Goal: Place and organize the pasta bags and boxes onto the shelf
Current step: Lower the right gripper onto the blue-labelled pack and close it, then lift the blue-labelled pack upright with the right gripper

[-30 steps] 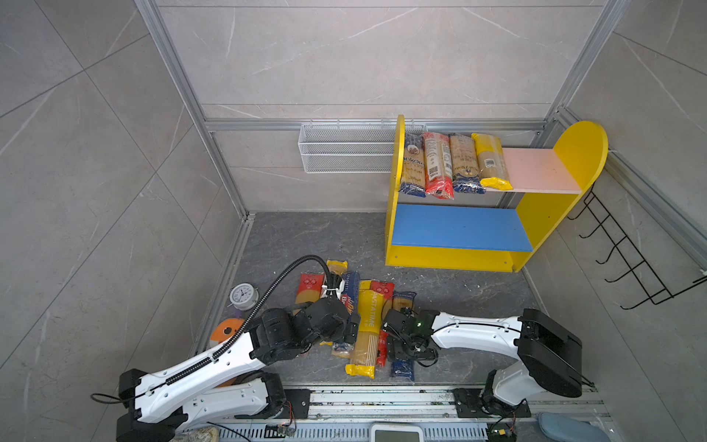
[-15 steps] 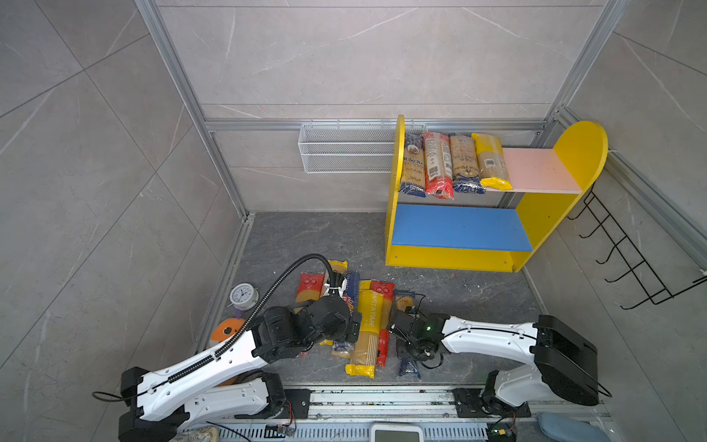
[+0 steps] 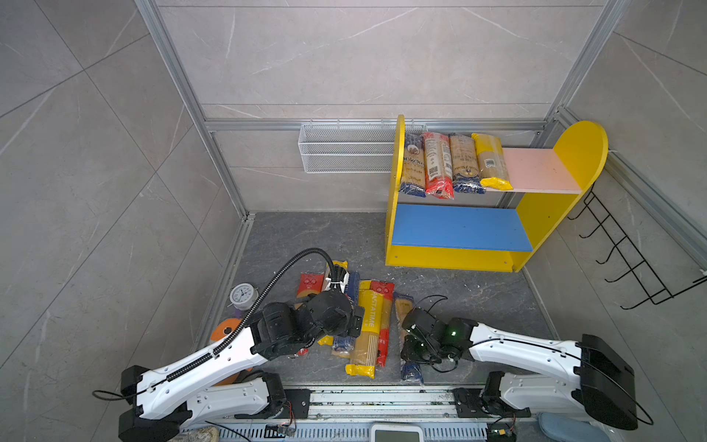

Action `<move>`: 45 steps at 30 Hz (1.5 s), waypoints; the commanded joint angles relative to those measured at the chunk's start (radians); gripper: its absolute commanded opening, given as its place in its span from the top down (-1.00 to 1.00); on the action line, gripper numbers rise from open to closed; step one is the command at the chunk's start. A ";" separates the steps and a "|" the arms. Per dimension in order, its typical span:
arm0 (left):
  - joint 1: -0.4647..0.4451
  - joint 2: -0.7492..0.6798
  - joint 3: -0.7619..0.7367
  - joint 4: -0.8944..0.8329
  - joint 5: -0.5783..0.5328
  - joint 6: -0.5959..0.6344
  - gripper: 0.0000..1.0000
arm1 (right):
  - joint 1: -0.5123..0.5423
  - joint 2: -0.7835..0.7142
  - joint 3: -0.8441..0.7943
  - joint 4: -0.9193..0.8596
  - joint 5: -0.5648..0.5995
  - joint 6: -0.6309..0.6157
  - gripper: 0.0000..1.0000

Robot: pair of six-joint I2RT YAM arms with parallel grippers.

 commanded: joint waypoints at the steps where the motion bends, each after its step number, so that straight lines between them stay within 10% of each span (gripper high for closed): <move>1: -0.002 0.020 0.054 0.021 -0.016 0.046 -1.00 | -0.009 -0.096 0.110 -0.056 0.015 -0.061 1.00; 16: 0.021 0.152 0.205 0.064 -0.007 0.149 -1.00 | -0.062 -0.307 0.544 -0.354 0.113 -0.188 1.00; 33: 0.124 0.326 0.391 0.132 0.125 0.271 -1.00 | -0.103 -0.047 1.362 -0.835 0.535 -0.379 1.00; 45: 0.211 0.455 0.570 0.129 0.220 0.365 -1.00 | -0.511 0.337 1.993 -0.960 0.354 -0.639 1.00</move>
